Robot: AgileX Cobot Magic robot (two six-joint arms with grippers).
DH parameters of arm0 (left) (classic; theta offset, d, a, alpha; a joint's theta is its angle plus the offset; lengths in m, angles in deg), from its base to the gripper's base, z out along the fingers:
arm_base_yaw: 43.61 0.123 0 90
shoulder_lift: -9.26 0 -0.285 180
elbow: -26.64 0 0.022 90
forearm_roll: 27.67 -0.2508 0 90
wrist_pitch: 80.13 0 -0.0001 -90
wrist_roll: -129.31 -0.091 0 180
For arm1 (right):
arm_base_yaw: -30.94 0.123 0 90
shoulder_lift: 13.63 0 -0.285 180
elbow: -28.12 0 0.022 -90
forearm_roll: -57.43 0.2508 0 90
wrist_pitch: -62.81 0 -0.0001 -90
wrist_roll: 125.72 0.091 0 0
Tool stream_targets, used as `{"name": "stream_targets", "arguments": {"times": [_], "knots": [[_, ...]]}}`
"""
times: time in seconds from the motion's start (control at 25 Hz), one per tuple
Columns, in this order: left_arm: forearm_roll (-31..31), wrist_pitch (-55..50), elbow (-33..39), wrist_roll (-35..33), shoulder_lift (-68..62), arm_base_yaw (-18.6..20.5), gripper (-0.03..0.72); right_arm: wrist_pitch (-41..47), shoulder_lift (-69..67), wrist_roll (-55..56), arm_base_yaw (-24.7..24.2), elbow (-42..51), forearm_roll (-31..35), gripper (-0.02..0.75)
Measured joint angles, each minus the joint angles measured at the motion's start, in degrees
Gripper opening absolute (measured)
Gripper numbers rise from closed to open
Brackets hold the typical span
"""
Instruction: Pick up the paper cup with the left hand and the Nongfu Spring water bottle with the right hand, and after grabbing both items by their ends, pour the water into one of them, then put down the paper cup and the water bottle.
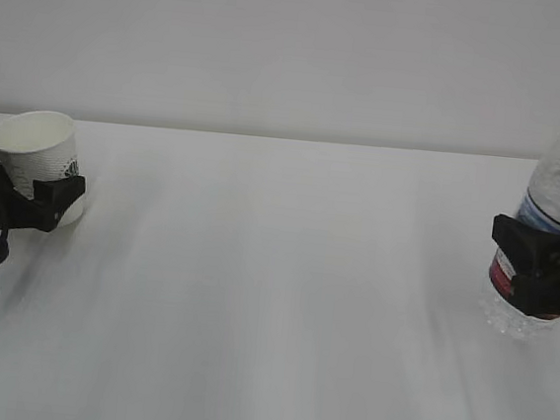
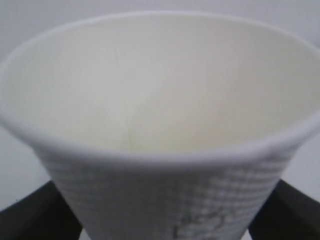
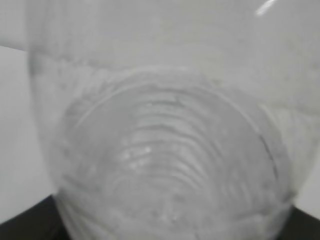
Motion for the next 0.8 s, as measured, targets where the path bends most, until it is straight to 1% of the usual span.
{"name": "stream_targets", "arguments": {"times": [0.16,0.32,0.6,0.8], "knots": [[0.0,0.0,0.0,0.1,0.0,0.0,0.638,0.0,0.0,0.0,0.0,0.0,0.0,0.471],[-2.2,0.0,0.0,0.2,0.0,0.0,0.601,0.0,0.0,0.0,0.0,0.0,0.0,0.471],[-9.9,0.0,-0.1,1.4,0.0,0.0,0.594,1.3,0.0,0.0,0.0,0.0,0.0,0.47],[-18.1,0.0,-0.1,5.1,1.7,0.0,0.592,1.5,0.0,0.0,0.0,0.0,-1.1,0.47]]}}
